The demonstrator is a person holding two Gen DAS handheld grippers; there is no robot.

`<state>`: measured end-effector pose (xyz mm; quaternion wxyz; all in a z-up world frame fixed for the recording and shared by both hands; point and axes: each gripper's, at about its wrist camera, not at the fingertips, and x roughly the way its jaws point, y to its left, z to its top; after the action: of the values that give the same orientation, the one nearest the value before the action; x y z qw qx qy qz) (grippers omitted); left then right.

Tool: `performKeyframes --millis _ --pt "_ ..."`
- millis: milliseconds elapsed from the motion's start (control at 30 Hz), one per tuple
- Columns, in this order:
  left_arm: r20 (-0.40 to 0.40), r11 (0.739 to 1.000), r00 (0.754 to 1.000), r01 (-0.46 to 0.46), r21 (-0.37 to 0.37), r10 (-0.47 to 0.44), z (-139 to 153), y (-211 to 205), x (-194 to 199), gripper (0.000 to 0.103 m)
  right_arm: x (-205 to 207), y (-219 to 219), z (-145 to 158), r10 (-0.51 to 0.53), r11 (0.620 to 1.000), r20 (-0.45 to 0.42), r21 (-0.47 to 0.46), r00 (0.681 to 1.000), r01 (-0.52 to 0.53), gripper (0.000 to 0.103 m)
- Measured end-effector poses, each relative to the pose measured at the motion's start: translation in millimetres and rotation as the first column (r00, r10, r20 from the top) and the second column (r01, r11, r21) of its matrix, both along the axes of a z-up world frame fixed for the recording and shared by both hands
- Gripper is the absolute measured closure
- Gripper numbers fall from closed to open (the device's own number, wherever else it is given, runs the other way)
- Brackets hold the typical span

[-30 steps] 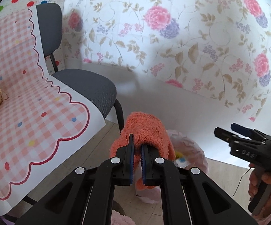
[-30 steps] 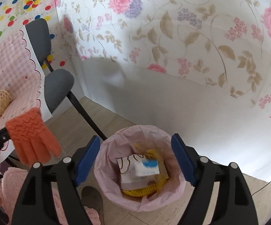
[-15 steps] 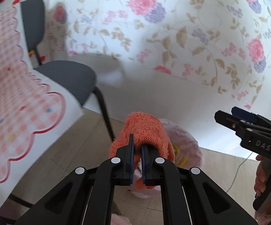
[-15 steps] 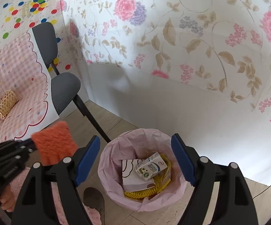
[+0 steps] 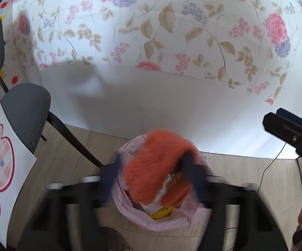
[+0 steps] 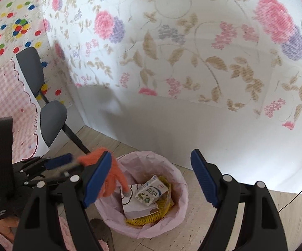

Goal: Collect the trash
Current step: 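Lower the orange glove over the pink bin and open the left tool, then move both tools back over the chair seat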

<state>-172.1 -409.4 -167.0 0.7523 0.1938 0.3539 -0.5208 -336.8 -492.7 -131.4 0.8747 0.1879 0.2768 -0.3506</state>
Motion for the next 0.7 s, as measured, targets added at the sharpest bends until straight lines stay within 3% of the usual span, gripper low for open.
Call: performKeyframes --millis 100,300,700 --pt "0.003 1.000 1.000 -0.011 0.000 0.011 1 1 3 0.029 -1 -1 1 -0.004 1.000 0.003 0.000 1.000 0.004 0.026" --pt "0.017 0.991 0.993 -0.113 -0.070 0.115 14 37 18 0.029 3 8 7 0.010 1.000 0.022 -0.018 1.000 -0.010 0.026" --pt "0.073 0.941 0.944 -0.310 -0.138 0.321 44 126 46 0.029 28 48 36 0.110 0.992 0.074 -0.070 0.991 -0.105 0.026"
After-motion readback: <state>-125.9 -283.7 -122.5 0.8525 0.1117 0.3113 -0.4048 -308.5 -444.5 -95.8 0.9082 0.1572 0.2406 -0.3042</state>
